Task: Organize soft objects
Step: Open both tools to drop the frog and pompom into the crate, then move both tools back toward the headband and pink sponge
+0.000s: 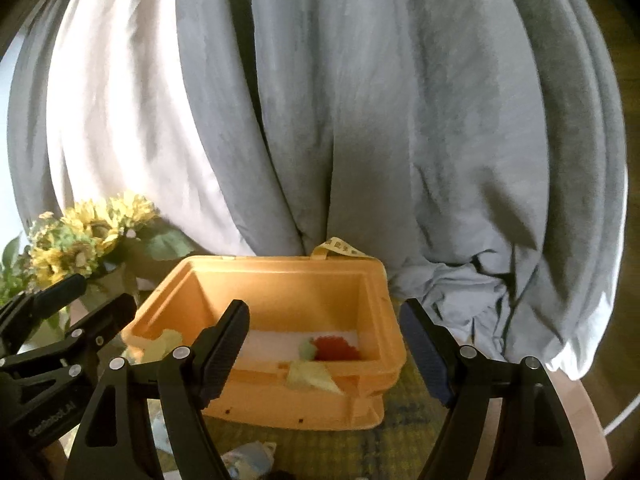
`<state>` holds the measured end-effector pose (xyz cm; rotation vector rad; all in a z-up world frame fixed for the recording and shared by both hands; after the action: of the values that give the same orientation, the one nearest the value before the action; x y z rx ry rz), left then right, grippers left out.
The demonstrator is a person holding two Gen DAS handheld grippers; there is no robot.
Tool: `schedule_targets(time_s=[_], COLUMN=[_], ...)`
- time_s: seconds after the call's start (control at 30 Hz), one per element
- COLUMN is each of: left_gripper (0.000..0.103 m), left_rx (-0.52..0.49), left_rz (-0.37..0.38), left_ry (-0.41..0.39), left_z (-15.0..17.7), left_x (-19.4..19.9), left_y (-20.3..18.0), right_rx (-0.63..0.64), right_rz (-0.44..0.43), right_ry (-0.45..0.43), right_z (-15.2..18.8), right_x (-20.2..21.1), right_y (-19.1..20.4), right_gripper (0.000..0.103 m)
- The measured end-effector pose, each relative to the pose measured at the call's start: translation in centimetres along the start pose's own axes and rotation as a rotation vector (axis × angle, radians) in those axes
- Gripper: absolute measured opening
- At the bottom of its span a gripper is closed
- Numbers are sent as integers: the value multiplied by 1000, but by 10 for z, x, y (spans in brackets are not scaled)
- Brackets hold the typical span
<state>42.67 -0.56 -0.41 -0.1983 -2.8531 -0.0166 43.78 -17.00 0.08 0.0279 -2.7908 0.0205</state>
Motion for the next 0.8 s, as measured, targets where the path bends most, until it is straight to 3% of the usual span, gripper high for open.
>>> schedule_targets(time_s=[0.3,0.8], left_gripper=[71,72], left_rx=[-23,-51], left_rz=[4,30], left_ry=[-17,31], left_z=[5,40], left_x=[51,113], left_y=[-10,-6], right_rx=[4,8], right_rz=[3,11], right_ry=[-16,6], right_z=[6,38], right_x=[50,114], right_y=[4,20], right_gripper=[78,78])
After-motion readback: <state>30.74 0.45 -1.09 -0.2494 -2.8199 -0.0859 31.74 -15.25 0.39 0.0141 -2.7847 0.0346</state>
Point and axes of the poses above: each gripper's, at about its wrist camera, not at the fingertips, and x roughly against the way its jaws point, y to its left, z to its underside, the point moved 6 cm from there along -x, roughly the way its jaws point, and after that the axes turned 6 degrees about -y, right-handed, at the moved point
